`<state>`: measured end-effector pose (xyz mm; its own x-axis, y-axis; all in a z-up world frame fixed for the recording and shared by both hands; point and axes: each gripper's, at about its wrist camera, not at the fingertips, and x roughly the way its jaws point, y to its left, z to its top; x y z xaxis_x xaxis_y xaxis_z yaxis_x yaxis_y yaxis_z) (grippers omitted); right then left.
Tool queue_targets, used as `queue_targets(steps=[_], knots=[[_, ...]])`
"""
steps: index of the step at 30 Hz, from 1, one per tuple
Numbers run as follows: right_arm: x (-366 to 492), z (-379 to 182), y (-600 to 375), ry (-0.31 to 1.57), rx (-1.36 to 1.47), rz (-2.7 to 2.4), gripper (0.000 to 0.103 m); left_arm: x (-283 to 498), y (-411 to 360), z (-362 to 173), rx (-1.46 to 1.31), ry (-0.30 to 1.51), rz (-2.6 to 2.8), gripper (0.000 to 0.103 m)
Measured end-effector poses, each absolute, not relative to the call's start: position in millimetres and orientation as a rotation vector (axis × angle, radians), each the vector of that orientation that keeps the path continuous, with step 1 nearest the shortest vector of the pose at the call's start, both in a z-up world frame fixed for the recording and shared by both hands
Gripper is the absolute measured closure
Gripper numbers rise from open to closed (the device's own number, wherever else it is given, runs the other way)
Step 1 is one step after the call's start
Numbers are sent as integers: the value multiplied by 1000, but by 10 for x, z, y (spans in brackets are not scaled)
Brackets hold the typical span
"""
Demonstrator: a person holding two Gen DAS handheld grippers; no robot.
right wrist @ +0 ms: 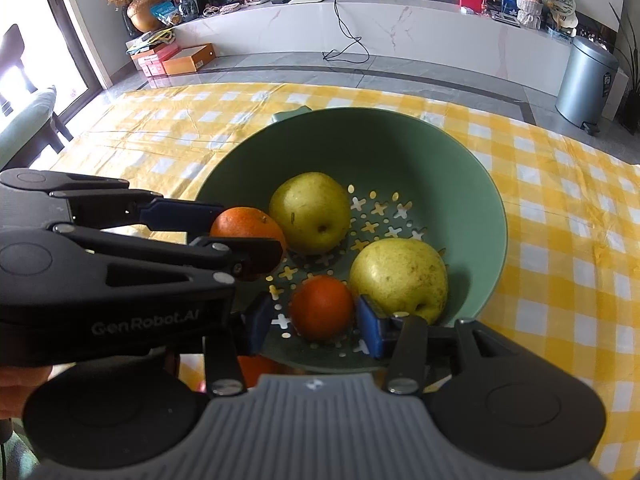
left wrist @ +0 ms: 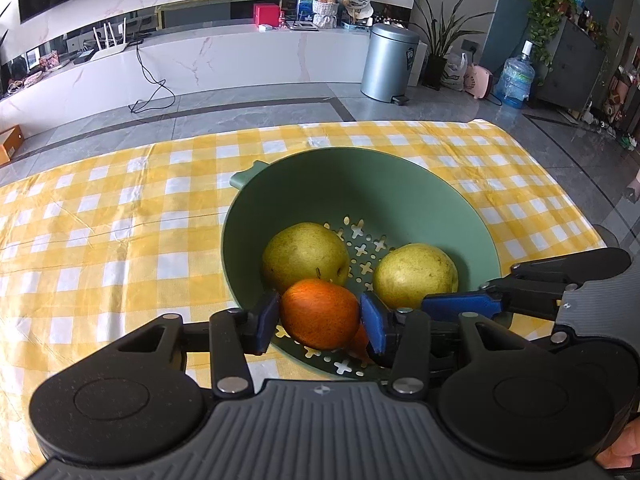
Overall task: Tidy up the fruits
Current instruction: 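Carry both oranges into the green colander and open both tools, then withdraw both tools from the colander toward the remaining produce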
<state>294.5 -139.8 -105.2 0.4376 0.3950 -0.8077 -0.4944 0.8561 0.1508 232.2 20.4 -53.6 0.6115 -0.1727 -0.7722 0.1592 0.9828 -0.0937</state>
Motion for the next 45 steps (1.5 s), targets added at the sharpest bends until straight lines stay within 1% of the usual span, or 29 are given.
queue_targets(steps=[3, 7, 12, 19, 29, 36, 45], knots=[[2945, -1034, -1397, 971, -116, 559, 54, 2308, 199, -515, -11, 882, -189, 47], [2910, -987, -1385, 950, -138, 555, 44, 2276, 197, -464, -11, 870, -192, 47], [2819, -881, -1374, 912, -164, 556, 40, 2181, 173, -371, 2, 836, -173, 47], [2617, -688, -1418, 824, -196, 517, 40, 1932, 115, -130, 52, 754, -151, 46], [2188, -488, -1759, 711, -97, 414, 39, 1502, 127, 118, 9, 696, -148, 46], [1815, -556, -2003, 713, 33, 376, 39, 1237, 151, 40, -22, 731, -155, 46], [1390, -860, -2056, 786, 119, 377, 39, 1008, 188, -230, -53, 836, -166, 46]])
